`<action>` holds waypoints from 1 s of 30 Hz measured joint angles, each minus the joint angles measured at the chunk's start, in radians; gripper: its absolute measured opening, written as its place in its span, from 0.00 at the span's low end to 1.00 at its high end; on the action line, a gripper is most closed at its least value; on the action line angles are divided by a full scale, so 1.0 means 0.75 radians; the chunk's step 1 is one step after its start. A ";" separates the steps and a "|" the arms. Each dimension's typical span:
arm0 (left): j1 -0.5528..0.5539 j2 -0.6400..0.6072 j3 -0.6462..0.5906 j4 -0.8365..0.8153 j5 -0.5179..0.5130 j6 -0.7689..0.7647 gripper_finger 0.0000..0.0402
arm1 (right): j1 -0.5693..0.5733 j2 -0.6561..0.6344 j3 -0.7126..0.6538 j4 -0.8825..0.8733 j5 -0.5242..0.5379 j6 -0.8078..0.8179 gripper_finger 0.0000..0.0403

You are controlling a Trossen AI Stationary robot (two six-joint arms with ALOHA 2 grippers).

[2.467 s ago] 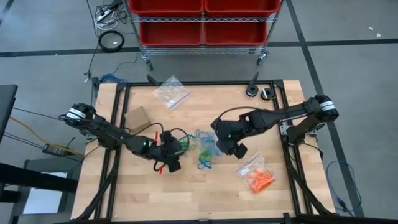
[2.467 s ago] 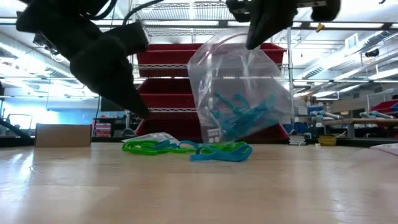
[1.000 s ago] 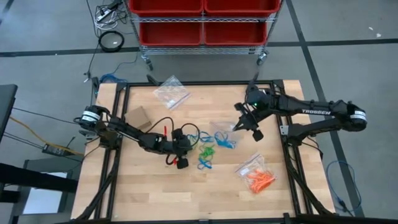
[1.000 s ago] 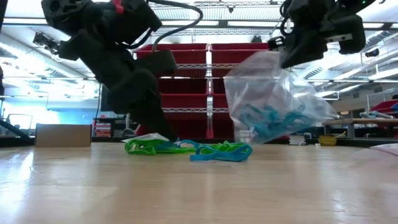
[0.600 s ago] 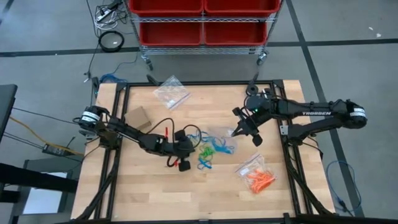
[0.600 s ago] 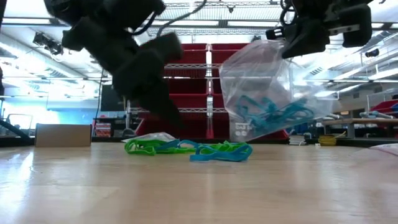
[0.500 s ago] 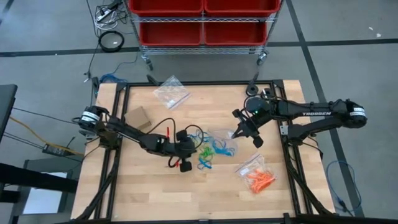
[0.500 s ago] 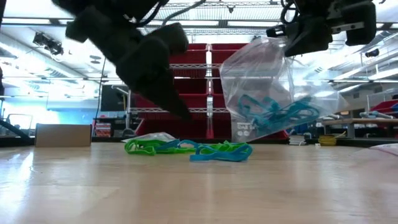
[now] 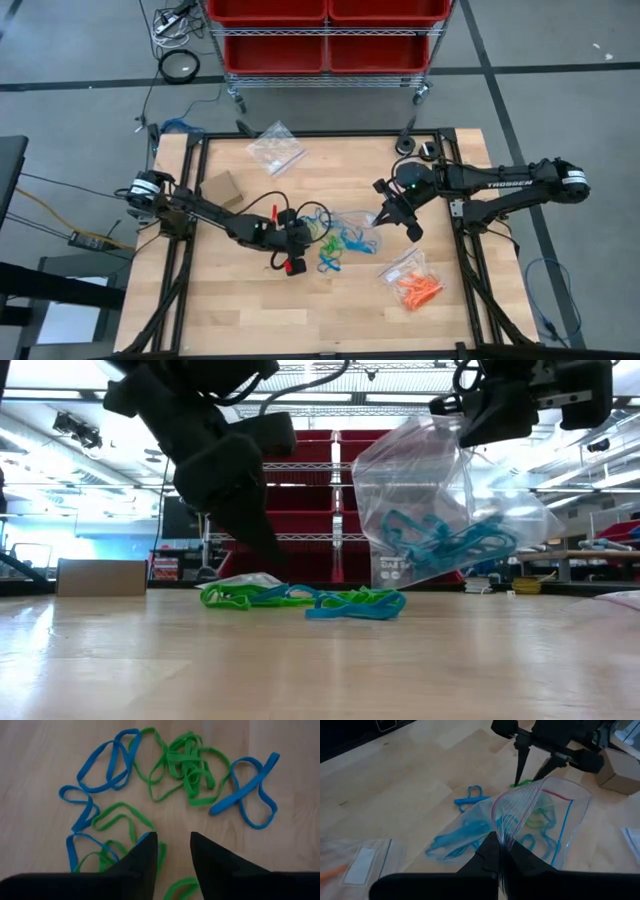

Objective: Sort rubber bands
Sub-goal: Put the blue rubber band into the transparent zip bag

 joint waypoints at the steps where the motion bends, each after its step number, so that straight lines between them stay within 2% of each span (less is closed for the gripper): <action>1: -0.001 0.007 0.000 -0.002 -0.001 -0.004 0.31 | 0.000 0.000 0.000 0.001 0.000 0.000 0.00; 8: 0.001 0.107 -0.002 -0.017 0.063 -0.031 0.29 | 0.000 0.000 0.000 0.023 0.000 0.000 0.00; 12: -0.002 0.167 0.004 0.024 0.017 -0.065 0.27 | 0.000 0.001 0.000 0.029 0.000 0.001 0.00; 22: 0.002 0.195 0.064 0.035 -0.031 0.041 0.02 | 0.000 0.002 0.000 0.019 -0.012 0.002 0.00; 30: -0.011 0.195 0.178 -0.152 -0.034 0.050 0.01 | 0.000 0.003 0.000 0.018 -0.168 0.058 0.00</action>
